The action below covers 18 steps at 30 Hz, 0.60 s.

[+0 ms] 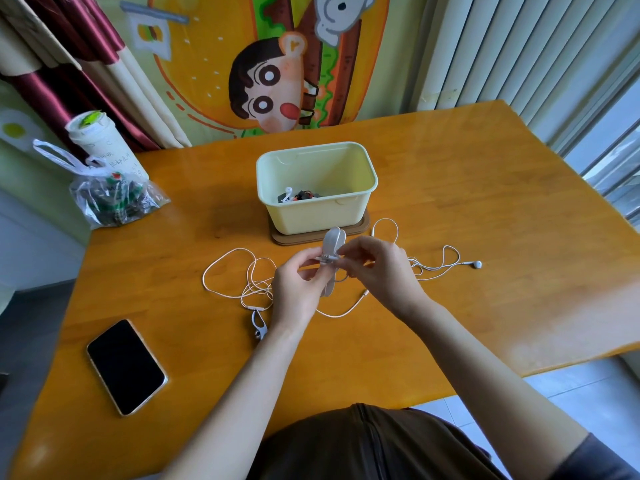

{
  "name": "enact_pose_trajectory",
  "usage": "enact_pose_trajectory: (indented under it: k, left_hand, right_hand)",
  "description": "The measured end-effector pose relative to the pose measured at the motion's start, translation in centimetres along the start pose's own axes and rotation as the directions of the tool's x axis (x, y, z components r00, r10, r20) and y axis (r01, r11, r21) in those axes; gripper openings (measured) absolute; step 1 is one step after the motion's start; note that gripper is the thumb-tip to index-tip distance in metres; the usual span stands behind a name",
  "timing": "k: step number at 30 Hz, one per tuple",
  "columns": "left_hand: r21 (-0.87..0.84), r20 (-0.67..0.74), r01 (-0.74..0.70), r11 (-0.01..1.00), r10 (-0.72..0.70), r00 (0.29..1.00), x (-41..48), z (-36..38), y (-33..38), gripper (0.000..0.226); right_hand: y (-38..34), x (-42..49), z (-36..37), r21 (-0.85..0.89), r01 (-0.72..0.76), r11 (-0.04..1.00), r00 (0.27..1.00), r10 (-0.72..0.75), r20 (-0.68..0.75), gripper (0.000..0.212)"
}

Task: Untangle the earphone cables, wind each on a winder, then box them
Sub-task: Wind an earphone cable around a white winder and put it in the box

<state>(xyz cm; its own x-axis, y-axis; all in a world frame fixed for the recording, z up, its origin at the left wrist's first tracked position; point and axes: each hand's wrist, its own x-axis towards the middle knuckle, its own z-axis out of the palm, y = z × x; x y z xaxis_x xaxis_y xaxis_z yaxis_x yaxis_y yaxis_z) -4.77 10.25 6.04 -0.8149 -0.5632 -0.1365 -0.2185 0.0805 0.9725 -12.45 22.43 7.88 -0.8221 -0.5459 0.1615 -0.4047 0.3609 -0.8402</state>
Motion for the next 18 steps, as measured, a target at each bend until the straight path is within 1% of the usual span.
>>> enact_pose_trajectory:
  k: [6,10,13,15,18]
  left_hand:
    - [0.006,0.009,-0.043,0.999,0.043,0.999,0.3,-0.1,0.2,0.023]
    - [-0.001,0.013,-0.079,0.997,0.079,0.997,0.3,-0.3,0.4,0.025]
    - [-0.069,0.022,-0.035,0.997,0.036,0.999,0.2,-0.3,0.9,0.027]
    - [-0.121,0.03,-0.005,0.993,0.008,1.0,0.0,-0.3,1.3,0.027]
    - [-0.136,0.035,-0.009,0.991,0.013,0.999,-0.3,-0.4,1.7,0.024]
  right_hand:
    - [-0.5,-0.4,0.3,0.067,-0.014,0.998,1.0,0.015,-0.021,0.003]
    - [-0.6,-0.6,0.8,0.078,-0.053,0.996,0.998,0.056,-0.038,0.007]
    - [-0.5,-0.6,0.8,0.103,-0.098,0.99,0.993,0.104,-0.057,0.005]
    - [-0.4,-0.6,0.8,0.119,-0.104,0.987,0.992,0.112,-0.058,0.003]
    - [-0.4,-0.7,0.9,0.141,-0.111,0.984,0.99,0.121,-0.065,0.002]
